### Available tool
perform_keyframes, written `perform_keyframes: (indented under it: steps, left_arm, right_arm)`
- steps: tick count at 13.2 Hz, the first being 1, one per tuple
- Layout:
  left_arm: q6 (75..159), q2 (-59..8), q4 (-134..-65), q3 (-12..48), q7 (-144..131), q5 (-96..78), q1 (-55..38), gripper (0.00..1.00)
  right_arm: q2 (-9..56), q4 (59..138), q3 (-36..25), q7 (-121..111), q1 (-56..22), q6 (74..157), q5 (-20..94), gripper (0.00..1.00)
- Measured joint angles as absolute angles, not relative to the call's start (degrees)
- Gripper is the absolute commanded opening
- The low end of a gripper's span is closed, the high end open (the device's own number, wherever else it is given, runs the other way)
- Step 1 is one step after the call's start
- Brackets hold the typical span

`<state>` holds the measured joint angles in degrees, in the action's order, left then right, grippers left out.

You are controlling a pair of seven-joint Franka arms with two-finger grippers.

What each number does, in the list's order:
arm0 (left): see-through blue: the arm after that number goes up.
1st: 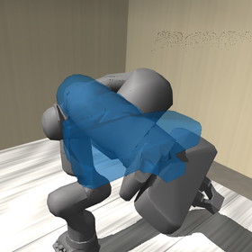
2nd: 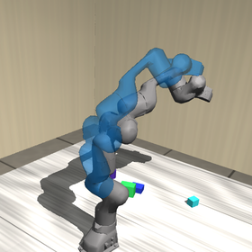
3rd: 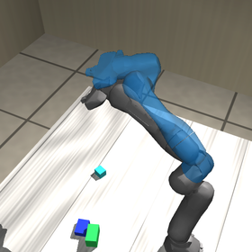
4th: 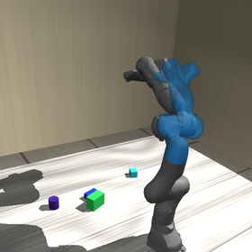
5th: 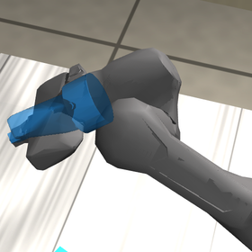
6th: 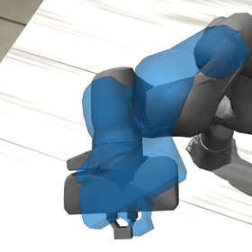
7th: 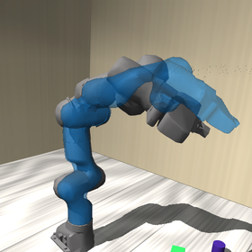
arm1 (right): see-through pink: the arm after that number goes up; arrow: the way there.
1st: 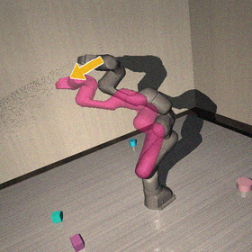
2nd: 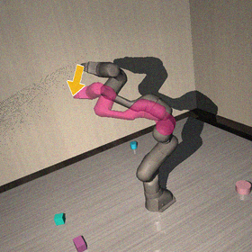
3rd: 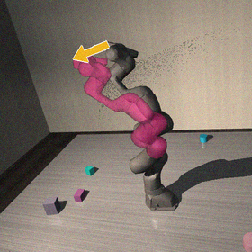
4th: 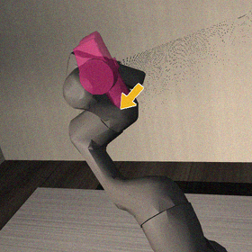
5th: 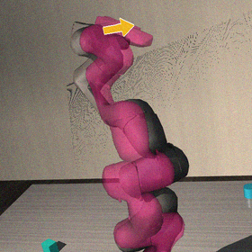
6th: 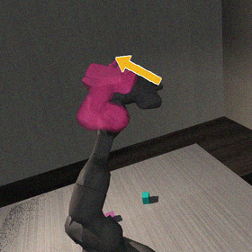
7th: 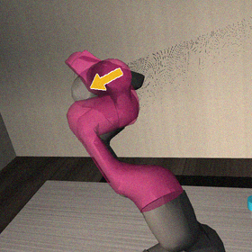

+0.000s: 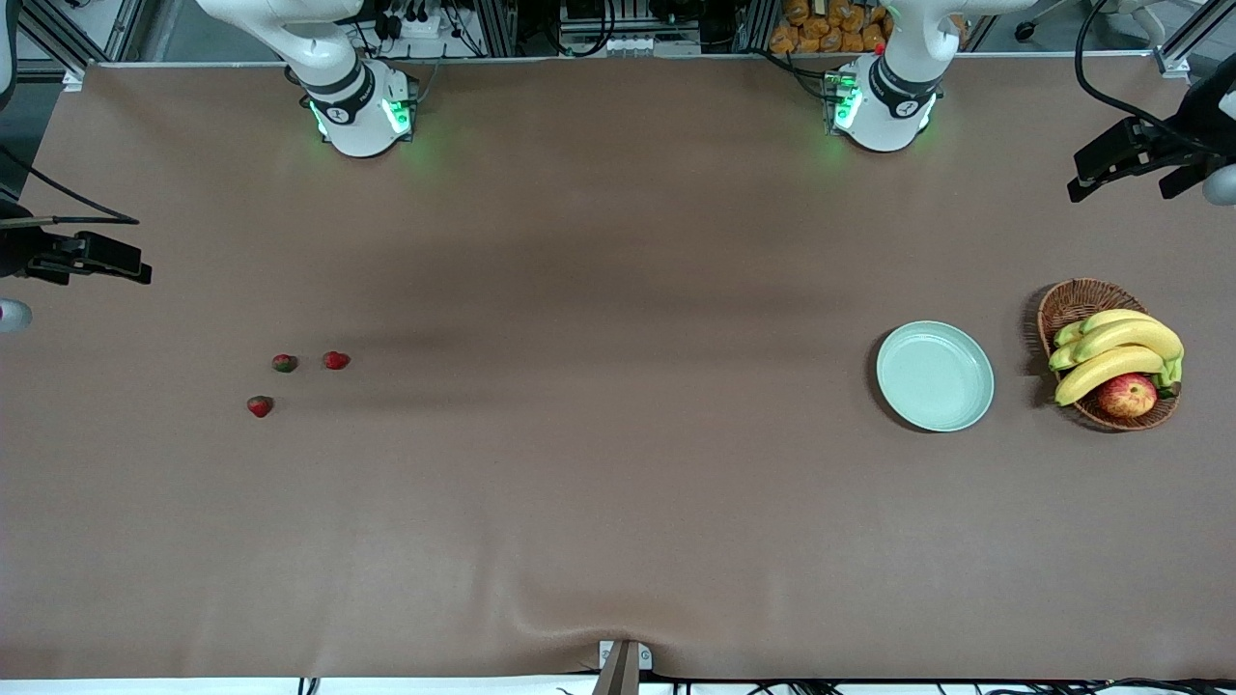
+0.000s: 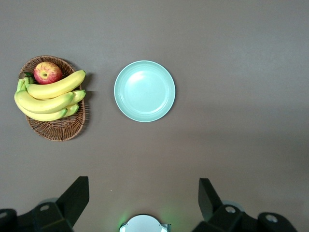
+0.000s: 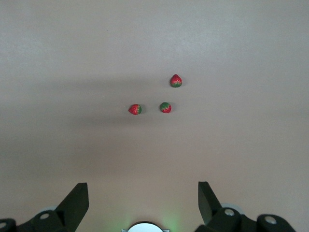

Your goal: Collect all strawberries into plate

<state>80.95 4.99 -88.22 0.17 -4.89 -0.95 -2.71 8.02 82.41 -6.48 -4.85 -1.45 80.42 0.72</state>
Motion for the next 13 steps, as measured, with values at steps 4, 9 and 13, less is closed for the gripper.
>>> perform_keyframes:
  steps: [4,9,13]
  left_arm:
    - [81.0,5.0,-88.1,0.1,-4.9,0.7,-2.7,1.00]
    - [80.7,4.4,-87.9,0.1,-4.7,1.0,-2.7,1.00]
    - [81.2,4.2,-90.4,0.1,-4.7,1.0,-2.6,1.00]
  right_arm:
    - [8.0,82.4,-6.4,-4.9,-1.5,80.4,0.7,1.00]
    - [8.2,82.5,-6.4,-4.9,-1.5,80.3,0.7,1.00]
    - [11.4,84.0,-6.4,-4.9,-1.5,79.7,0.8,1.00]
